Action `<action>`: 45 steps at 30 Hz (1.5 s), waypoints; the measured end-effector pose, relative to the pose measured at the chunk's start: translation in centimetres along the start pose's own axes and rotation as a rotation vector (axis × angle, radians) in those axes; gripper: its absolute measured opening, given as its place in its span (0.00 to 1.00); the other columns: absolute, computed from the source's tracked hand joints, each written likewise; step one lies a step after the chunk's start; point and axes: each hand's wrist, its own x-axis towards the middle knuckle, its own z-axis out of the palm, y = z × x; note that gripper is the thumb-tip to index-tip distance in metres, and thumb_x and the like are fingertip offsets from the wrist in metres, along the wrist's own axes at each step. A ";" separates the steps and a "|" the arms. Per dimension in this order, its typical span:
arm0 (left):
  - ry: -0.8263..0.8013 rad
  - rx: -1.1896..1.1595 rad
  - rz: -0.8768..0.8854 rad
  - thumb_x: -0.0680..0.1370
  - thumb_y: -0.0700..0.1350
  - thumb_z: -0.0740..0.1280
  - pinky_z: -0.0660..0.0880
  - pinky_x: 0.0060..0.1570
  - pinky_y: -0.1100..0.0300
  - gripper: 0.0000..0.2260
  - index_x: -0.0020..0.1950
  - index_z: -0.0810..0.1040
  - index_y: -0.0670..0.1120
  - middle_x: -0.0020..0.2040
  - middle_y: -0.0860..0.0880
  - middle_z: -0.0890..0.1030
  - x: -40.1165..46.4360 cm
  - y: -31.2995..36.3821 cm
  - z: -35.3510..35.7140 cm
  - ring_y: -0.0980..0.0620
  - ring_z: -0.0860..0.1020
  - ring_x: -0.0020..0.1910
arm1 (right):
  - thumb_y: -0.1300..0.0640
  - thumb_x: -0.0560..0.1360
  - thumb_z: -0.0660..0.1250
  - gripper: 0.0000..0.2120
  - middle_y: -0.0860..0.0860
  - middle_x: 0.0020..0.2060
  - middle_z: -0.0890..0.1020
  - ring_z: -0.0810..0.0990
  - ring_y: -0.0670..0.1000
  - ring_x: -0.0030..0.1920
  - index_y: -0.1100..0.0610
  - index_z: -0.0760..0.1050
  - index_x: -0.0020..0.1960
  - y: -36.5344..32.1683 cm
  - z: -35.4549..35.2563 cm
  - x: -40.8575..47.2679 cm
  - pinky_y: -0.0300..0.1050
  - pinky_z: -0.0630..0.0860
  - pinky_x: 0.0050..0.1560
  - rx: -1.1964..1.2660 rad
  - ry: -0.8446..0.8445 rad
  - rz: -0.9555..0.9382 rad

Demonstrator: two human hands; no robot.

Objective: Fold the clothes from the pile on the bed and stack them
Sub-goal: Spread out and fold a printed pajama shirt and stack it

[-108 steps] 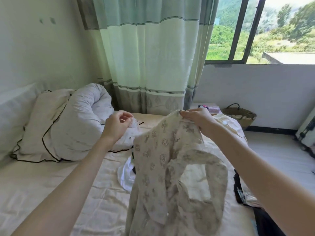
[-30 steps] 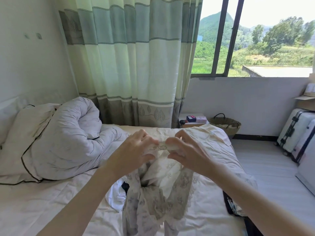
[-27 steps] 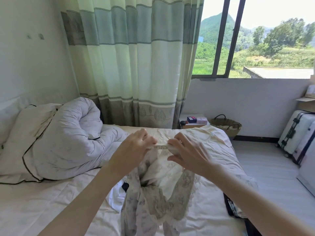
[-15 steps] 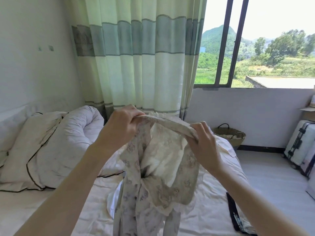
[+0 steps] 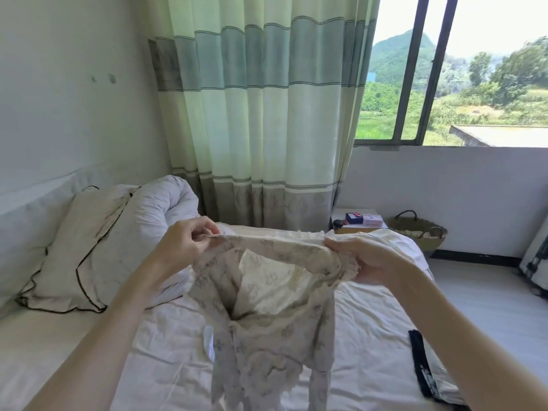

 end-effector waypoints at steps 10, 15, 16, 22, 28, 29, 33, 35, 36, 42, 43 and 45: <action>0.229 -0.047 -0.080 0.72 0.41 0.72 0.69 0.37 0.78 0.07 0.36 0.79 0.51 0.36 0.57 0.81 -1.7 -0.7 -1.4 0.67 0.77 0.34 | 0.55 0.81 0.57 0.04 0.44 0.34 0.67 0.71 0.50 0.41 0.54 0.64 0.48 6.0 5.6 4.1 0.37 0.68 0.38 -1.204 0.386 -0.231; 0.292 0.004 -0.146 0.72 0.43 0.73 0.68 0.34 0.78 0.06 0.36 0.79 0.52 0.34 0.58 0.80 -3.1 -2.3 -2.6 0.68 0.77 0.34 | 0.69 0.79 0.59 0.08 0.56 0.36 0.74 0.78 0.53 0.33 0.63 0.73 0.43 6.3 7.1 4.7 0.42 0.79 0.31 -0.054 0.195 -0.023; 0.309 0.035 -0.154 0.72 0.43 0.73 0.67 0.33 0.79 0.07 0.36 0.79 0.52 0.35 0.57 0.80 -3.4 -2.7 -3.1 0.66 0.77 0.34 | 0.68 0.79 0.58 0.10 0.57 0.36 0.76 0.79 0.52 0.31 0.63 0.74 0.42 5.7 7.1 4.5 0.41 0.78 0.29 0.108 0.069 0.059; 0.360 0.180 -0.168 0.73 0.39 0.72 0.67 0.35 0.74 0.04 0.41 0.80 0.48 0.39 0.47 0.82 -4.0 -5.2 -5.2 0.52 0.78 0.39 | 0.64 0.78 0.62 0.03 0.53 0.37 0.76 0.76 0.46 0.31 0.58 0.73 0.46 4.0 8.2 4.4 0.36 0.73 0.28 0.018 0.010 -0.212; 0.402 0.210 -0.156 0.74 0.37 0.70 0.68 0.35 0.73 0.03 0.43 0.81 0.44 0.39 0.46 0.82 -3.6 -5.8 -6.4 0.48 0.78 0.41 | 0.61 0.70 0.74 0.11 0.48 0.47 0.73 0.73 0.37 0.38 0.54 0.80 0.51 3.9 8.3 4.2 0.23 0.68 0.41 -1.125 0.116 -0.889; 0.413 0.196 -0.149 0.74 0.37 0.70 0.67 0.34 0.75 0.03 0.43 0.81 0.44 0.39 0.46 0.82 -3.6 -5.6 -6.5 0.49 0.78 0.40 | 0.62 0.69 0.75 0.14 0.50 0.49 0.72 0.73 0.38 0.40 0.56 0.80 0.54 4.1 8.0 4.3 0.23 0.68 0.42 -1.253 0.099 -0.969; 0.390 0.114 -0.101 0.73 0.38 0.71 0.68 0.34 0.77 0.06 0.40 0.80 0.49 0.36 0.50 0.80 -3.4 -4.3 -6.1 0.55 0.77 0.38 | 0.62 0.70 0.74 0.13 0.61 0.46 0.76 0.78 0.56 0.37 0.65 0.79 0.53 3.6 7.1 4.8 0.47 0.79 0.36 -1.494 0.209 -1.056; 0.355 0.142 -0.049 0.74 0.37 0.70 0.68 0.34 0.77 0.08 0.40 0.79 0.50 0.35 0.52 0.80 -3.5 -4.0 -6.2 0.58 0.76 0.36 | 0.66 0.70 0.72 0.07 0.62 0.40 0.76 0.77 0.58 0.33 0.69 0.78 0.45 2.7 6.9 5.2 0.48 0.78 0.34 -1.508 0.295 -1.122; 0.315 0.190 -0.020 0.74 0.36 0.69 0.68 0.35 0.77 0.08 0.42 0.79 0.50 0.36 0.52 0.80 -3.6 -3.9 -6.3 0.60 0.77 0.36 | 0.68 0.70 0.72 0.05 0.62 0.38 0.76 0.76 0.58 0.33 0.70 0.78 0.42 2.2 6.9 5.3 0.45 0.76 0.35 -1.508 0.317 -1.128; 0.140 0.500 0.123 0.70 0.55 0.72 0.67 0.36 0.57 0.12 0.43 0.82 0.48 0.32 0.58 0.71 -4.0 -2.9 -7.0 0.48 0.75 0.36 | 0.64 0.76 0.65 0.07 0.50 0.36 0.80 0.75 0.46 0.35 0.60 0.82 0.49 -2.0 7.6 5.8 0.32 0.66 0.32 -1.149 0.443 -0.810; 0.192 0.552 0.144 0.70 0.60 0.71 0.67 0.34 0.57 0.16 0.40 0.81 0.47 0.30 0.56 0.70 -3.8 -2.7 -7.4 0.49 0.73 0.34 | 0.64 0.74 0.66 0.07 0.48 0.34 0.79 0.74 0.42 0.32 0.59 0.83 0.48 -2.7 8.0 5.7 0.28 0.67 0.31 -1.061 0.484 -0.839; 0.326 0.558 0.177 0.72 0.60 0.69 0.68 0.31 0.57 0.17 0.36 0.80 0.47 0.29 0.53 0.74 -3.6 -2.0 -8.3 0.47 0.73 0.31 | 0.64 0.72 0.69 0.07 0.45 0.32 0.79 0.73 0.39 0.29 0.58 0.84 0.47 -3.3 8.7 5.3 0.25 0.68 0.32 -0.902 0.574 -0.923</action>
